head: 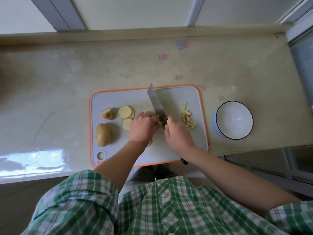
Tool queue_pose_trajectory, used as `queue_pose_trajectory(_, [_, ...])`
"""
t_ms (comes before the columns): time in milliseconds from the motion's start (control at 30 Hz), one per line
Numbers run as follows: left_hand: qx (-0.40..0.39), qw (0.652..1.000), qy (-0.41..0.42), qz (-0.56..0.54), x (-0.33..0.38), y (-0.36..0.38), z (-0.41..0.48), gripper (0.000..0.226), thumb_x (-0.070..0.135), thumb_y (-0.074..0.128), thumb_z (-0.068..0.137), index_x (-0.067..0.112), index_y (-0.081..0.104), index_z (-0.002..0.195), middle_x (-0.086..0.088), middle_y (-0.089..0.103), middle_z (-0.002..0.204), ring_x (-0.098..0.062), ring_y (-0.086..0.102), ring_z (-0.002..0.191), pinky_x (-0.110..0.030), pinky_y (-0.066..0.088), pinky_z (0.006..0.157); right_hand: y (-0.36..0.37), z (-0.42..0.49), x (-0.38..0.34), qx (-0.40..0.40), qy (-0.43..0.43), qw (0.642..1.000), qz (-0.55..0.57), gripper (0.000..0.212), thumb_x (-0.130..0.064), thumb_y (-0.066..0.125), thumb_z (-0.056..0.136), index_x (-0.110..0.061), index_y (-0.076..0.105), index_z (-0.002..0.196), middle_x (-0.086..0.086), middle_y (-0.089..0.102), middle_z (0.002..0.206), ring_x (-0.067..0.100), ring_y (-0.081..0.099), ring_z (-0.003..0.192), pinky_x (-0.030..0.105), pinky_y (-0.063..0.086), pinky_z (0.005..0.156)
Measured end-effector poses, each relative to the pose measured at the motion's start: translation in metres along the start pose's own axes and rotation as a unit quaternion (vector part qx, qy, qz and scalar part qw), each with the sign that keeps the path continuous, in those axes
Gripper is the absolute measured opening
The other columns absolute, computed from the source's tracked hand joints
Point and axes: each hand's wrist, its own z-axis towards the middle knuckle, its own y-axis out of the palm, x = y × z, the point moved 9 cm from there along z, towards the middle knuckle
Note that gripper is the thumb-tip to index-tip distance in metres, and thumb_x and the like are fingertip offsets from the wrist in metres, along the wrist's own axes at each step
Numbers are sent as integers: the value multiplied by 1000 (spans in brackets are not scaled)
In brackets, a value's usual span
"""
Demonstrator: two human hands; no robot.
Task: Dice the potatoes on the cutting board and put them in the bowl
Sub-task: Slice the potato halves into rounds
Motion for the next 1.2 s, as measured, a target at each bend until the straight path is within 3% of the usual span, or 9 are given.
queue_pose_trajectory(233, [11, 1000, 11, 1, -2, -3, -5, 28, 26, 88, 61, 13, 67, 73, -3, 59, 69, -29, 59, 67, -26, 34, 47, -16, 2, -1, 16, -15, 999, 33, 12, -17, 40, 100, -6, 44, 98, 7, 48, 65, 33, 52, 63, 34, 27, 53])
queue_pose_trajectory(433, [13, 1000, -8, 20, -5, -3, -4, 20, 23, 86, 64, 14, 69, 71, -3, 59, 70, -29, 57, 74, -27, 30, 50, -19, -1, -13, 8, -36, 999, 3, 9, -17, 41, 100, -8, 44, 99, -4, 33, 59, 21, 36, 55, 31, 18, 45])
queue_pose_trajectory(633, [16, 1000, -5, 8, -5, -3, -4, 16, 19, 85, 62, 15, 69, 64, -2, 60, 67, -29, 57, 69, -25, 30, 47, -7, 0, -10, -5, -16, 1000, 5, 15, -15, 40, 99, -4, 46, 107, 4, 46, 67, 28, 53, 63, 34, 31, 53])
queue_pose_trajectory(767, [17, 1000, 0, 6, -3, -4, -5, 16, 18, 85, 60, 15, 69, 62, -2, 59, 66, -29, 57, 67, -24, 28, 47, -1, 0, -10, -4, -10, 1000, -4, 14, -15, 39, 99, -5, 44, 107, -2, 37, 60, 29, 52, 62, 33, 26, 49])
queue_pose_trajectory(867, [18, 1000, 3, 7, -4, -5, -4, 19, 18, 87, 58, 16, 68, 60, 0, 59, 64, -28, 57, 65, -24, 28, 45, 1, 2, -11, 1, -10, 1000, 1, 13, -16, 39, 99, -6, 44, 106, 1, 42, 63, 34, 58, 67, 33, 28, 52])
queue_pose_trajectory(1067, [26, 999, 23, 21, -6, -8, -6, 28, 26, 91, 55, 15, 69, 69, -1, 59, 67, -29, 59, 69, -26, 37, 47, -13, 10, -10, 17, -13, 999, 31, 12, -16, 40, 100, -5, 45, 100, 7, 47, 66, 33, 52, 64, 35, 29, 54])
queue_pose_trajectory(1200, [26, 999, 22, 29, -7, -8, -8, 27, 23, 90, 53, 14, 67, 65, -2, 57, 64, -29, 58, 68, -28, 42, 48, -16, 3, -19, 7, -32, 999, 21, 12, -17, 40, 100, -6, 45, 102, 3, 44, 67, 26, 42, 62, 34, 28, 56])
